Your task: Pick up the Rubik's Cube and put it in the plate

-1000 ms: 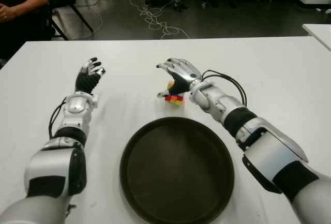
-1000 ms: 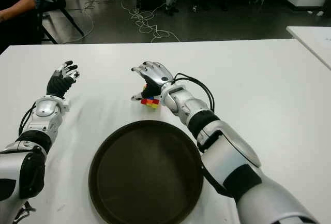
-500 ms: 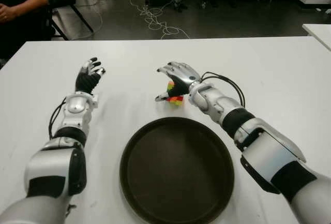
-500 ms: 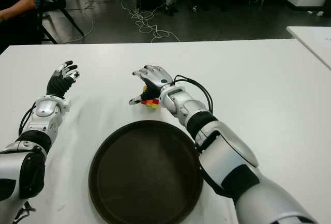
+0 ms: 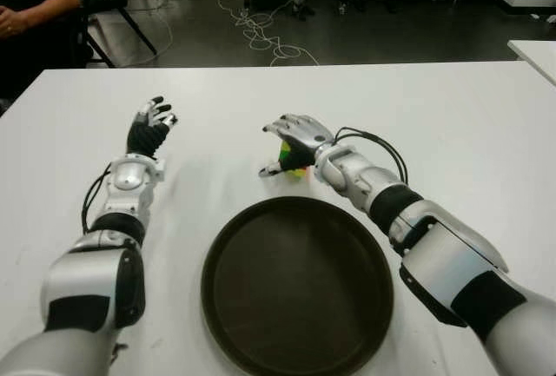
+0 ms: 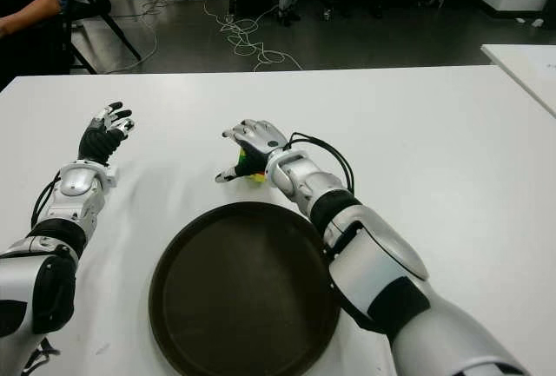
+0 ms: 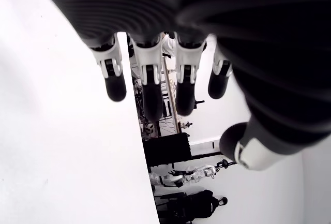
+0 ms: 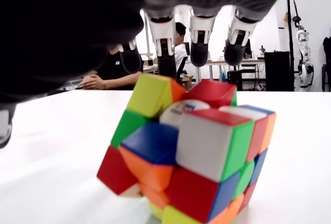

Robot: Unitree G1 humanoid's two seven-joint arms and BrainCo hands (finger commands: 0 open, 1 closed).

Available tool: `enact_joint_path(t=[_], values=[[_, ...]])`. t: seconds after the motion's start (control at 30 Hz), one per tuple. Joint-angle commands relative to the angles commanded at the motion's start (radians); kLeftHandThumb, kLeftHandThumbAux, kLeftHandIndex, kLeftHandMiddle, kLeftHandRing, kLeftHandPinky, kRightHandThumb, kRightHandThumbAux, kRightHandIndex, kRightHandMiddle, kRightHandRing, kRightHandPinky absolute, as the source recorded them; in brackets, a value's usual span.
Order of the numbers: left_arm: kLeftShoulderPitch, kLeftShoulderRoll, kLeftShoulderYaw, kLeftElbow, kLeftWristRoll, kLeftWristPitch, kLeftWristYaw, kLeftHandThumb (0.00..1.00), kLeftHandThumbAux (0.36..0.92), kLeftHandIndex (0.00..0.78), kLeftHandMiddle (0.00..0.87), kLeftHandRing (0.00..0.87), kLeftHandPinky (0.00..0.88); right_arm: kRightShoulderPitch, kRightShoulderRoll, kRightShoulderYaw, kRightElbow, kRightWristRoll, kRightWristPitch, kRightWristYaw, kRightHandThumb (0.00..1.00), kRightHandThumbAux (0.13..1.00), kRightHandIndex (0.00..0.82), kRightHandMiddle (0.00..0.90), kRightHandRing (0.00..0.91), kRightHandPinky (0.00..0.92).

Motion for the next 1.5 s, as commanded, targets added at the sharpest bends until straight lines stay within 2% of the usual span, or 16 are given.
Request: enact_joint_path(t=[0.37,0.67,1.07,1.27,1.5], values=[[0.0,0.002,-0.002,0.0,0.004,-0.002,0.004,0.157,0.584,0.089,0.166,0.144,0.114,-0.009,-0.007,0.004,-0.007,-0.005,0.036,0.01,0.087,0.332,0.0,0.0,0.0,0.0],[0.001,0.004,-0.004,-0.001,0.006,-0.01,0.005,0.148,0.611,0.078,0.158,0.138,0.11,-0.019,-0.012,0.009,-0.014,-0.008,0.073,0.034,0.094,0.349,0.0,0.0,0.0,0.0],[0.002,0.004,-0.002,-0.001,0.004,-0.011,0.006,0.134,0.612,0.079,0.153,0.132,0.097,-0.029,-0.018,0.016,-0.028,-0.017,0.108,0.071,0.078,0.369,0.0,0.0,0.0,0.0],[0.002,0.004,-0.001,-0.001,0.002,-0.009,0.001,0.125,0.595,0.073,0.148,0.126,0.09,-0.029,-0.022,0.011,-0.039,-0.015,0.117,0.084,0.068,0.37,0.0,0.0,0.0,0.0],[0.0,0.003,0.004,0.0,-0.002,-0.004,0.002,0.135,0.605,0.079,0.162,0.137,0.094,-0.031,-0.026,0.007,-0.047,-0.013,0.122,0.087,0.064,0.38,0.0,0.0,0.0,0.0]])
